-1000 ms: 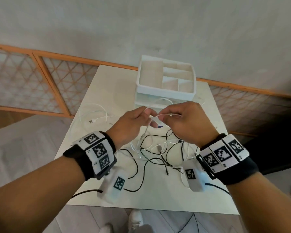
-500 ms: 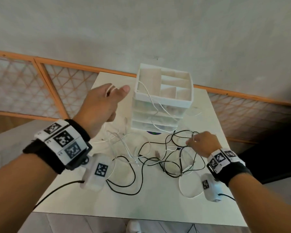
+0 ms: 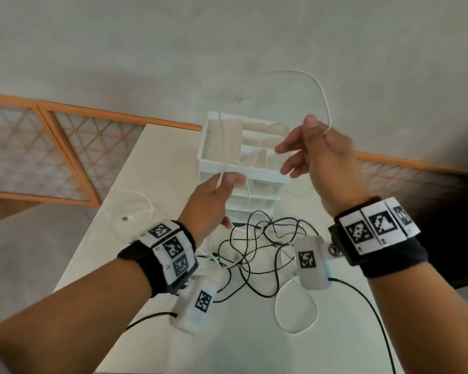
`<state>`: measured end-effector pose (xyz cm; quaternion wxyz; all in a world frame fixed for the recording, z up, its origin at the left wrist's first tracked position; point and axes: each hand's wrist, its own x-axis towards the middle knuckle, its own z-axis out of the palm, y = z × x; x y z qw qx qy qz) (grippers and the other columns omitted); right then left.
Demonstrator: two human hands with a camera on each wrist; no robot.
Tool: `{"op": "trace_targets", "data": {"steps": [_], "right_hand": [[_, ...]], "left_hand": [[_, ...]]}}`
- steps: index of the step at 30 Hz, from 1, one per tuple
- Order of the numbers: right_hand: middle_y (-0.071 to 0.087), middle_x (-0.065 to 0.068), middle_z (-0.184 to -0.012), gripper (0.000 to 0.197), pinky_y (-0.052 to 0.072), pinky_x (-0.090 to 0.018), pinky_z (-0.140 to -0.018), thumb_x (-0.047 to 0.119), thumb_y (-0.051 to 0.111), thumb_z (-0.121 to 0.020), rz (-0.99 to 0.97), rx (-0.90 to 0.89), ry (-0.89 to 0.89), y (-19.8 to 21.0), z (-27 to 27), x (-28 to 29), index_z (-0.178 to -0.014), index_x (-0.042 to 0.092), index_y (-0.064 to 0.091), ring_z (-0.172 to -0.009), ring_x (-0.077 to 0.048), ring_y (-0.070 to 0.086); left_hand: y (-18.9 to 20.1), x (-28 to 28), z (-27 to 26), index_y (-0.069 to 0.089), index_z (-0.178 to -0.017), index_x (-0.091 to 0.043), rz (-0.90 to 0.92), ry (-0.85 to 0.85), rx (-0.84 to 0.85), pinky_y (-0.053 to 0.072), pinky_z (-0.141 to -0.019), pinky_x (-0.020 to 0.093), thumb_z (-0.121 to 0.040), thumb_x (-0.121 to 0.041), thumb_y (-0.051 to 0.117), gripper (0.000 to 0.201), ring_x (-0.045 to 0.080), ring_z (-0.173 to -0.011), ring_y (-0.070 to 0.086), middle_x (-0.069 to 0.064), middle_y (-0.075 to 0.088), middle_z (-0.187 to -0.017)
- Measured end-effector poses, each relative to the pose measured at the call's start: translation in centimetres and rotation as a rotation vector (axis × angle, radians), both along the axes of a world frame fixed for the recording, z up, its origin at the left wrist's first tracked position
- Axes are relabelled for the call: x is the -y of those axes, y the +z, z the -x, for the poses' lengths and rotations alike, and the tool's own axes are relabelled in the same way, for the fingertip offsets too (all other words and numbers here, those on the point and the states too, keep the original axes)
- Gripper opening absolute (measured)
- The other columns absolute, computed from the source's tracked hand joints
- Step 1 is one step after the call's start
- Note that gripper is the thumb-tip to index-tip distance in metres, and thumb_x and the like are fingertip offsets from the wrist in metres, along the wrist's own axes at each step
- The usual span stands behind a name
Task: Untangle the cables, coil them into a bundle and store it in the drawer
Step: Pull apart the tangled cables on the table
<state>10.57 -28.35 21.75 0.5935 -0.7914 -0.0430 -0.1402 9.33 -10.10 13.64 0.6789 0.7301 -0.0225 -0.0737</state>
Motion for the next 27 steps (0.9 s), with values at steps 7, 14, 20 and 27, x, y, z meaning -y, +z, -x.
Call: {"op": "trace_targets", "data": {"steps": [7,14,20,27], "right_hand": [[0.067,-0.005,-0.062,0.056,0.045,-0.033,-0.055,0.055,0.036,-0.102,0.185,-0.114,-0.032,-0.7,-0.7,3.3,-0.068,0.017,0.06,-0.051,-0.021,0.061],[0.067,-0.001,-0.088,0.04,0.046,-0.033,-0.055,0.046,0.032,-0.103,0.168,-0.093,-0.29,-2.9,-5.5,10.1,-0.079,0.023,0.055,-0.05,-0.021,0.062],[0.06,-0.002,-0.122,0.051,0.053,-0.035,-0.062,0.008,0.051,-0.088,0.448,-0.362,-0.187,-6.2,-8.9,14.0,-0.129,0.038,0.048,-0.076,-0.028,0.071],[0.059,0.006,-0.068,0.066,0.05,-0.019,-0.066,0.027,0.079,-0.08,0.444,-0.196,0.192,-4.5,-0.8,5.5,-0.135,0.046,0.047,-0.062,-0.005,0.057]], "left_hand": [[-1.4,3.8,-1.3,0.064,-0.112,-0.013,-0.181,-0.179,-0.112,0.04,-0.046,0.028,-0.105,-0.038,0.036,0.037,0.006,-0.039,0.038,0.009,0.074,-0.095],[-3.4,-0.4,-2.5,0.057,-0.078,-0.011,-0.317,-0.018,-0.305,0.019,-0.038,0.019,-0.099,-0.048,0.046,0.043,0.008,-0.032,0.022,-0.008,0.032,-0.041],[-1.0,-1.8,-1.6,0.057,-0.086,-0.011,-0.182,0.062,-0.154,0.016,-0.039,0.016,-0.097,-0.062,0.033,0.057,0.014,-0.039,0.018,-0.001,0.029,-0.049],[2.0,-0.8,-1.0,0.068,-0.082,-0.015,-0.322,-0.177,0.125,0.032,-0.052,0.02,-0.103,-0.033,0.045,0.036,0.006,-0.048,0.034,-0.014,0.041,-0.05]]}}
